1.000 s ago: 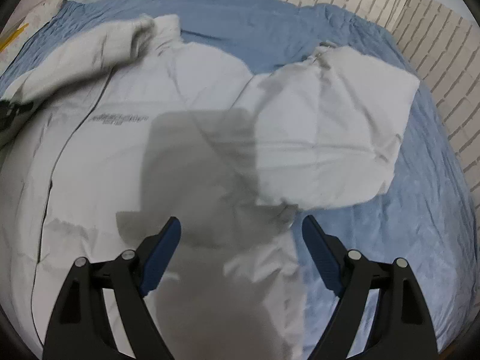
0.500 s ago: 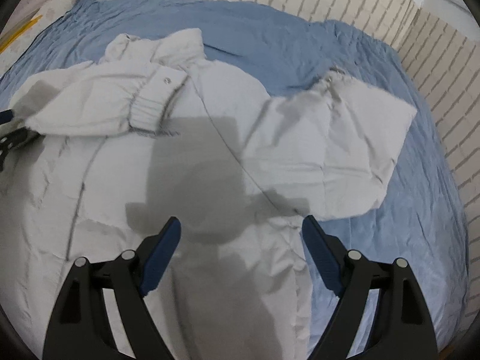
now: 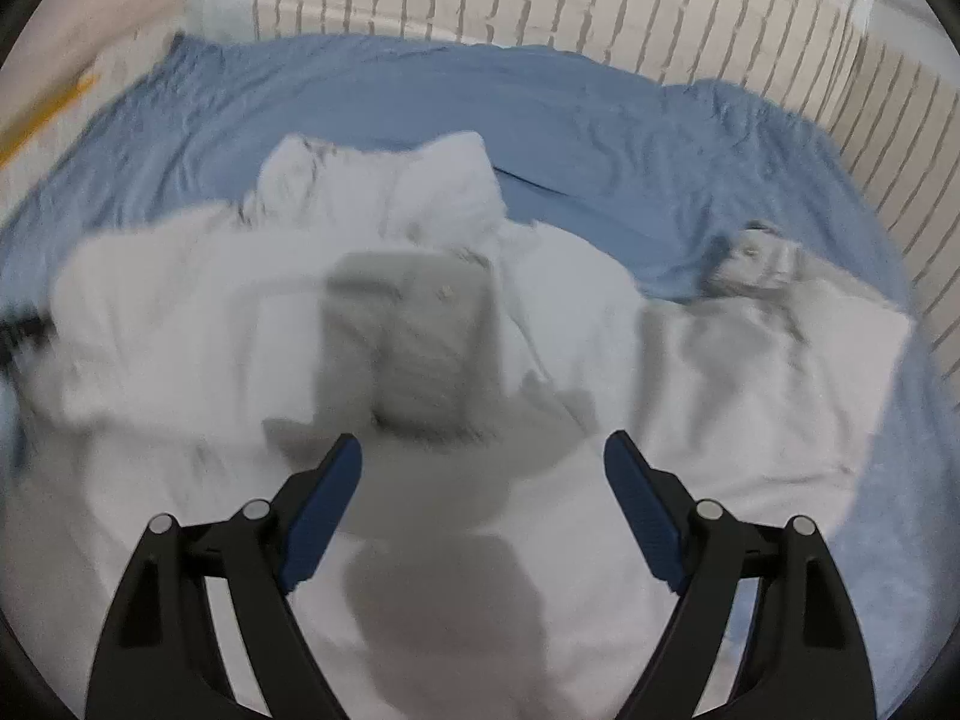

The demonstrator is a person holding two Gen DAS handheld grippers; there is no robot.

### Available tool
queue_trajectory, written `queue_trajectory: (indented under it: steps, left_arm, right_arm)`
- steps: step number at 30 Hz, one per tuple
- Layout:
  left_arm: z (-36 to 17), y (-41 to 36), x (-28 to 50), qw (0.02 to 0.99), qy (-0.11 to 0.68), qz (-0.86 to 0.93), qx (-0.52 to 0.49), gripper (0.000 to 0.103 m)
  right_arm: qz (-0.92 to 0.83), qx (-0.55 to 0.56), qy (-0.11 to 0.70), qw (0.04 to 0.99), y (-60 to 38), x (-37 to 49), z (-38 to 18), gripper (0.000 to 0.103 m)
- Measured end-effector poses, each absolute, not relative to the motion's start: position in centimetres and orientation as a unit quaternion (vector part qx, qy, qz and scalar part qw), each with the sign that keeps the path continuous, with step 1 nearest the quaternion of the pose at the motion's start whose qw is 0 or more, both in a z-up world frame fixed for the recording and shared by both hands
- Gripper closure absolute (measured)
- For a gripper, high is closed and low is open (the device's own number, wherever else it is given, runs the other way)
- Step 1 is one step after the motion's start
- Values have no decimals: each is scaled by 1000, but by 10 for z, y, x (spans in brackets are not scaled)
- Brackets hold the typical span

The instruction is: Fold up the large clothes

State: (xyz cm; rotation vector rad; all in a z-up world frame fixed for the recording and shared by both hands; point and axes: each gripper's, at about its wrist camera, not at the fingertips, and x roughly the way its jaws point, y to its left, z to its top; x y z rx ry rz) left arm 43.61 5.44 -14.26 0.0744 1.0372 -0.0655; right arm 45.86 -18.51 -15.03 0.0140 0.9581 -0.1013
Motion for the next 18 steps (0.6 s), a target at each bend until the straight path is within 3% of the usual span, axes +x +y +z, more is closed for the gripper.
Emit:
queue_trajectory:
  steps: [7,8,9,13,14,15,18]
  left_arm:
    - [-166,27,449,865,495,-23,81,68]
    - [-167,26,449,864,495,-23,87,68]
    - [-167,26,449,864,495,-23,91,68]
    - [-168,25,452,864,496,-19,89,68]
    - [-165,29,448,864,495,-17,88,67]
    - [-163,29,447,865,494,-16,87,67]
    - [-155,24,443,867,491,-13,80,62]
  right_arm:
    - [-27,70,517,853,-193,518,-194,21]
    - [-15,80,522,849,-192,521,-199,26]
    - [0,85,526,846,-190,523,-202,46]
    - [-3,-2,498,867,-167,516,-199,58]
    - [-19,-36,487,872,-161,512,-194,83]
    - [-24,-49,481,875,-160,510,-189,88]
    - [-42,-94,471,876,-165,500,-176,90]
